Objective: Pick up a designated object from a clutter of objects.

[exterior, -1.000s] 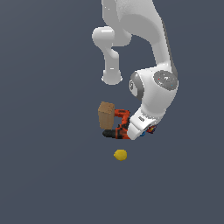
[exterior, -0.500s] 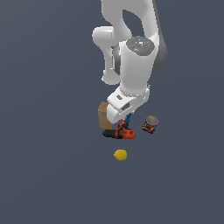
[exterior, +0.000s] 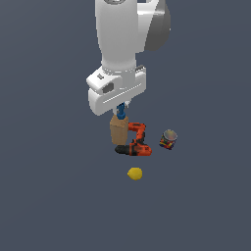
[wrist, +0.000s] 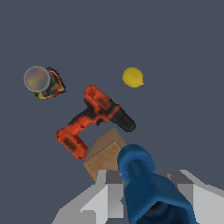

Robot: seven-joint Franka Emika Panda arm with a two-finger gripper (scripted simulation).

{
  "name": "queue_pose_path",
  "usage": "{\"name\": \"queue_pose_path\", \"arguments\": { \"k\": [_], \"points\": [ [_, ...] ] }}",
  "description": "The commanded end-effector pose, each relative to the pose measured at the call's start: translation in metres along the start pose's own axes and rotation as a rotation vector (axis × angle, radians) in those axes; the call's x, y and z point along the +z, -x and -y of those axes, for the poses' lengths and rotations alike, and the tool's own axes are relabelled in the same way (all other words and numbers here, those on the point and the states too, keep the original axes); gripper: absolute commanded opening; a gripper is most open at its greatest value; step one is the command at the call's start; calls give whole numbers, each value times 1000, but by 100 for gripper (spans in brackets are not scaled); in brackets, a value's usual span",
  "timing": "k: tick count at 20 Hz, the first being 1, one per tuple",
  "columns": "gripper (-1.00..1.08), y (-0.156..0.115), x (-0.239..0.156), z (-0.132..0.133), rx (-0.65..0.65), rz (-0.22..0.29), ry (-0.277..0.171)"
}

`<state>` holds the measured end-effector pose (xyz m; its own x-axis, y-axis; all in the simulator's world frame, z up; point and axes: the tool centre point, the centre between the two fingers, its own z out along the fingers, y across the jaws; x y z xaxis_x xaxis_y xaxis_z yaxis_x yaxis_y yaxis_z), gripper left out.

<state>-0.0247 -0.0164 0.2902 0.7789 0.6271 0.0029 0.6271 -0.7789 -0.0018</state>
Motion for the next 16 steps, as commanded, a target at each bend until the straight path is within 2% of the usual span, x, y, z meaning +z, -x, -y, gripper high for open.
{"name": "queue_pose_path", "arguments": {
  "k": [1,9,16],
  "points": [
    [-100,17,-19,-11,-1,0,-1],
    [-100,54,-62,-38,0,2,1],
    [-100,64,-74,-47,0,3,2]
  ]
}}
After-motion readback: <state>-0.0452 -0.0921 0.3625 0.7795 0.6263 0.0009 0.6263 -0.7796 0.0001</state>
